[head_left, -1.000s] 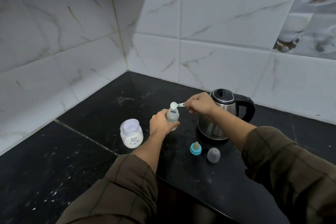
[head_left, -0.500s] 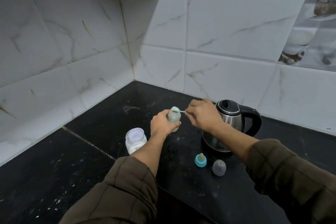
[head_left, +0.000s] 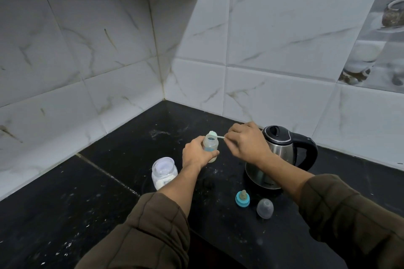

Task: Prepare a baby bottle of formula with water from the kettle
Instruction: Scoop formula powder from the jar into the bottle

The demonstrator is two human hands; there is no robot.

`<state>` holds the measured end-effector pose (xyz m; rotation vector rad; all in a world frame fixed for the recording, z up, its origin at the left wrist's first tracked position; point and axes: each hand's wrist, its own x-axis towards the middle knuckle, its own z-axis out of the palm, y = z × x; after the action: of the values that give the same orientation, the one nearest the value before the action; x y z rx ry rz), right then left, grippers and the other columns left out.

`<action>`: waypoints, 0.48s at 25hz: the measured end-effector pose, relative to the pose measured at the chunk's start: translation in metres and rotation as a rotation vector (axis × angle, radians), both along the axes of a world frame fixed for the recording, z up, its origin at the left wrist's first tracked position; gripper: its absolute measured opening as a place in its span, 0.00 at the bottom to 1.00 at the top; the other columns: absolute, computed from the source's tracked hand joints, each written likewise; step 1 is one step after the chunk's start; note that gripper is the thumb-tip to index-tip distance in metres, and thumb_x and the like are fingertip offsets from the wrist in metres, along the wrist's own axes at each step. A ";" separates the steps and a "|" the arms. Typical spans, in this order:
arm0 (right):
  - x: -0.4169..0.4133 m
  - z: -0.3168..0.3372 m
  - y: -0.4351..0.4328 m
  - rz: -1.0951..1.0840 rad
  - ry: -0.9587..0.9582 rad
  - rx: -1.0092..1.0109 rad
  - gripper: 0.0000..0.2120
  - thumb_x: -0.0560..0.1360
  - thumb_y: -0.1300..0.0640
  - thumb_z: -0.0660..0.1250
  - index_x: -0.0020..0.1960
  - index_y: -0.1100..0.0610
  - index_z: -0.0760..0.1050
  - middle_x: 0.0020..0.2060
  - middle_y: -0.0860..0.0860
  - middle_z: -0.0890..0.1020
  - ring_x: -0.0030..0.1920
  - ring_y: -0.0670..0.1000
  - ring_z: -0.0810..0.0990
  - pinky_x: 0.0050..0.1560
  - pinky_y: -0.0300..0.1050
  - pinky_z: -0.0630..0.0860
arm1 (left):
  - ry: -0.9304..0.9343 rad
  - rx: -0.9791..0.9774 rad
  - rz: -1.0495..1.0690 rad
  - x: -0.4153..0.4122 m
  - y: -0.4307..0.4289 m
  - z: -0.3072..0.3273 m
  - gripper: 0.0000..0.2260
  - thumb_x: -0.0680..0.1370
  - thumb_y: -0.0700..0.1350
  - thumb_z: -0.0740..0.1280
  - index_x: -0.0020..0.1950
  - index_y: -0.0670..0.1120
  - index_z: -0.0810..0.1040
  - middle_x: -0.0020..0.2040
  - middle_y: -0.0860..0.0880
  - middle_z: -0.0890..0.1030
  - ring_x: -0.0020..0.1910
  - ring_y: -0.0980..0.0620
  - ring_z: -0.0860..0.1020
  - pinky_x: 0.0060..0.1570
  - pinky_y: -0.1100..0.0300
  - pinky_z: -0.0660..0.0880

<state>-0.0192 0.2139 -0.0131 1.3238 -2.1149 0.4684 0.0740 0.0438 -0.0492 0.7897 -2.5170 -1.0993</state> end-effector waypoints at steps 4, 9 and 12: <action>0.008 0.013 -0.004 -0.131 -0.508 -0.085 0.07 0.73 0.53 0.69 0.40 0.48 0.85 0.33 0.42 0.79 0.36 0.48 0.79 0.40 0.45 0.75 | -0.066 0.016 -0.001 0.006 0.003 -0.013 0.27 0.68 0.54 0.82 0.65 0.52 0.80 0.58 0.51 0.85 0.58 0.49 0.82 0.61 0.51 0.78; 0.003 0.012 -0.007 -0.257 -0.942 -0.109 0.09 0.71 0.55 0.71 0.33 0.47 0.83 0.30 0.47 0.83 0.35 0.47 0.78 0.42 0.44 0.76 | -0.186 0.084 -0.014 0.022 0.007 -0.046 0.25 0.65 0.54 0.82 0.60 0.54 0.81 0.53 0.52 0.85 0.56 0.49 0.81 0.59 0.52 0.77; 0.006 0.008 -0.011 -0.275 -0.972 -0.046 0.07 0.71 0.54 0.71 0.35 0.49 0.85 0.31 0.46 0.84 0.38 0.47 0.80 0.45 0.46 0.78 | -0.221 0.139 -0.030 0.029 0.010 -0.058 0.24 0.65 0.52 0.81 0.59 0.54 0.81 0.52 0.53 0.84 0.56 0.50 0.81 0.60 0.51 0.78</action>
<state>-0.0136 0.2027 -0.0056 0.8005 -2.9603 1.2046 0.1035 0.0539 -0.1075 0.9615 -2.6617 -1.2714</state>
